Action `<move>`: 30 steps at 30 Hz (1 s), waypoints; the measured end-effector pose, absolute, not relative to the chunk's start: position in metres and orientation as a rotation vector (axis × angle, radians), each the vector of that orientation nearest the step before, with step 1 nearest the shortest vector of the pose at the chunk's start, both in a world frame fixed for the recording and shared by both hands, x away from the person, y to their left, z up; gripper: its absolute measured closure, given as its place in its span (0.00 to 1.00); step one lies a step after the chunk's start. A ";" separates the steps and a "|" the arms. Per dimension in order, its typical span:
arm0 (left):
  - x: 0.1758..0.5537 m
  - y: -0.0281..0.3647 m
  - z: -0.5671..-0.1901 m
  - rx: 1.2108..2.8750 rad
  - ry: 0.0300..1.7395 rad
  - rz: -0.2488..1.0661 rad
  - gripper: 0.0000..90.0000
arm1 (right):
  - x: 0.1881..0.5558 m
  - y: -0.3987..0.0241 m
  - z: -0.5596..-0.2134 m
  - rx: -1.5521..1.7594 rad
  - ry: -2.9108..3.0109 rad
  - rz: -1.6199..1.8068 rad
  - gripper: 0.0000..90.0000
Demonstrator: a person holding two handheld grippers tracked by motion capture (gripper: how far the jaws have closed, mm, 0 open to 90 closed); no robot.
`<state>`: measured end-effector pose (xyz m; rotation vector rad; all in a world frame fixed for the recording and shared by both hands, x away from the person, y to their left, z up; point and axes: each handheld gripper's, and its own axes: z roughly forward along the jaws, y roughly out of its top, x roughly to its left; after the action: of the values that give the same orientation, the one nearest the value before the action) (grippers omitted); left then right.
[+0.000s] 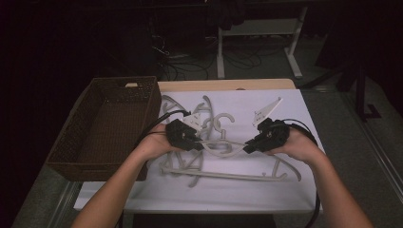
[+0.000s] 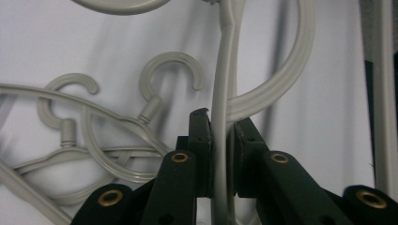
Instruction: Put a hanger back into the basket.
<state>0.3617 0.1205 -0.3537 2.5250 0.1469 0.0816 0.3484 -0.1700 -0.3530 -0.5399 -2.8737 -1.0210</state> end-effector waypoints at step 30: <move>0.372 0.303 -0.239 2.347 0.705 0.463 0.91 | 0.355 -0.212 -0.328 -0.889 -2.803 -1.363 0.29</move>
<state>0.3722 0.3030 -0.2391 2.3465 0.7046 0.4627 0.3547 -0.2122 -0.3280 -0.8889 -2.8029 -1.3631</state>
